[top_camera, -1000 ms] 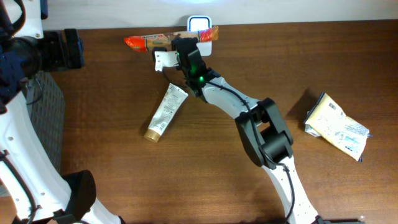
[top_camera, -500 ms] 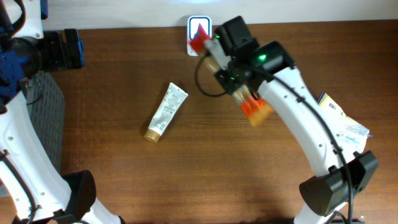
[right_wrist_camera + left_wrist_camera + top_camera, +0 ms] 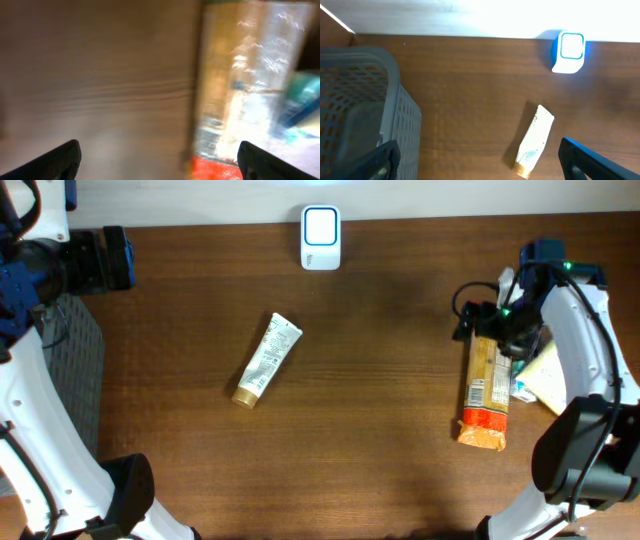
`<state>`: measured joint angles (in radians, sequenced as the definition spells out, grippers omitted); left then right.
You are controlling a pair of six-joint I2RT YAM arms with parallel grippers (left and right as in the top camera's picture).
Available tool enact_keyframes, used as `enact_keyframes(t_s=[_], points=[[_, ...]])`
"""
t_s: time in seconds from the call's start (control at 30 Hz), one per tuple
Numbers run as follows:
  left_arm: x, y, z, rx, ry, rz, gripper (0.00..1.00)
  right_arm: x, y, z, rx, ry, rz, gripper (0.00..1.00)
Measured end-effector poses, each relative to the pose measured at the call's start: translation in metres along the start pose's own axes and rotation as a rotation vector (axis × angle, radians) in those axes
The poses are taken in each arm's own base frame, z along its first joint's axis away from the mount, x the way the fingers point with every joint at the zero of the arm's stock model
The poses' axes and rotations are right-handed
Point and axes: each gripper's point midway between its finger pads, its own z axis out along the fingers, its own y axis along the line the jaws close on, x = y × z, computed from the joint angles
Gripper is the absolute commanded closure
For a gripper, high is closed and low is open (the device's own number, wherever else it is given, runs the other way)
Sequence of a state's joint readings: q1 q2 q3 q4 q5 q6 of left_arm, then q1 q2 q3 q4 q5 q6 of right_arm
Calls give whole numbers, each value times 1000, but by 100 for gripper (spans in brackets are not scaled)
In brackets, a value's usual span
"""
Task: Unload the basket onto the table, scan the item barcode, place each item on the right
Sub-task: 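Place the pasta package upright at the table's right and release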
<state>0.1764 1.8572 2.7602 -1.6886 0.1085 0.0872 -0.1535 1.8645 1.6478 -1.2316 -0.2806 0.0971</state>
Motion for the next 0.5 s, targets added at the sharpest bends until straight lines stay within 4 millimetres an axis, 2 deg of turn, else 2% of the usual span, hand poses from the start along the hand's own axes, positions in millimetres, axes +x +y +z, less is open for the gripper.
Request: enact_keyframes(t_s=[0.03, 0.07, 0.13, 0.2, 0.27, 0.3, 0.37, 0.4, 0.47, 0.5], points=[[0, 0, 0, 0, 0, 0, 1, -6, 16, -7, -46, -23, -24, 1], [0, 0, 0, 0, -1, 0, 1, -12, 48, -13, -131, -57, -85, 1], [0, 0, 0, -1, -2, 0, 1, -17, 112, -8, -253, -105, -177, 1], [0, 0, 0, 0, -2, 0, 1, -12, 171, 4, -349, -142, -239, 3], [0, 0, 0, -1, -2, 0, 1, 6, 231, 31, -443, -144, -287, 8], [0, 0, 0, -1, -2, 0, 1, 17, 252, 49, -469, -127, -288, 9], [0, 0, 0, 0, -2, 0, 1, 37, 282, 86, -478, -101, -271, 9], [0, 0, 0, 0, -1, 0, 1, 58, 297, 121, -453, -53, -250, 9], [0, 0, 0, 0, -1, 0, 1, 76, 317, 152, -457, -44, -266, 10], [0, 0, 0, -1, -2, 0, 1, 83, 323, 165, -455, -35, -273, 16]])
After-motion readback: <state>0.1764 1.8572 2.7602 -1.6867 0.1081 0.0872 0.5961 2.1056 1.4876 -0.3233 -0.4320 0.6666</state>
